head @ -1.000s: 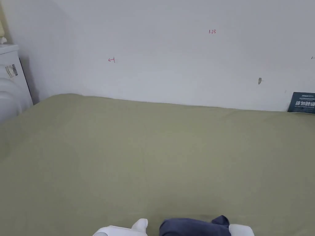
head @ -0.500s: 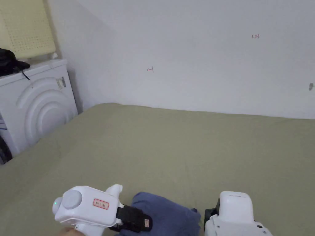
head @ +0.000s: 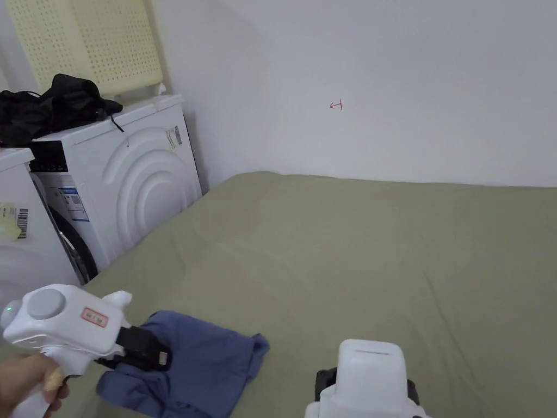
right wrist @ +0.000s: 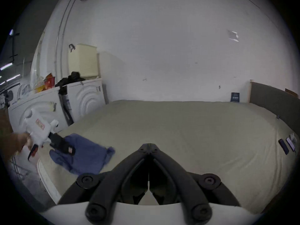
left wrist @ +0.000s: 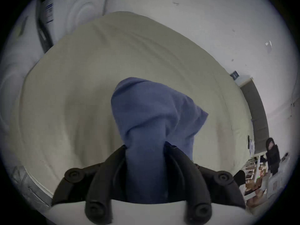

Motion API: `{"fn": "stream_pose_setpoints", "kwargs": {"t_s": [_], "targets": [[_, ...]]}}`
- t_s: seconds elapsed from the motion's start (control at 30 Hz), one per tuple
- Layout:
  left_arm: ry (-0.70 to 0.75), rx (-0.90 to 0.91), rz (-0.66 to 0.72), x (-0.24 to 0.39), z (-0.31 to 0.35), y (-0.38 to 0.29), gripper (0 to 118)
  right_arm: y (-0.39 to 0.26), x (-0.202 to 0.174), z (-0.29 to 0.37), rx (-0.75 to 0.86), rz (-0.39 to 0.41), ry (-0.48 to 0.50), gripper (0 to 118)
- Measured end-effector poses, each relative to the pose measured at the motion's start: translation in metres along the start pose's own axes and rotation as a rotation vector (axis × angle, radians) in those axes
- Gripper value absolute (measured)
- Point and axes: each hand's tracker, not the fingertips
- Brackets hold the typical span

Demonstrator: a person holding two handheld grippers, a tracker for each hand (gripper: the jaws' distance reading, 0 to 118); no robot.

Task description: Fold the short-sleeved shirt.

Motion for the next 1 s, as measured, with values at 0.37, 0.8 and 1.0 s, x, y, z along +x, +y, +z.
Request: {"fn": "stream_pose_setpoints", "kwargs": {"t_s": [0.37,0.8,1.0], "targets": [[0.373,0.443,0.094,0.026,0.066,-0.042,40,0.002,0.050,0.010,-0.031,0.029,-0.004,0],[0.257,0.800,-0.147,0.324,0.044,-0.206,0,0.017,0.212,0.096,0.084,0.032,-0.122,0],[0.178,0.894,-0.231,0.438,0.044,-0.265,0,0.020,0.300,0.145,0.101,0.046,-0.190,0]]}}
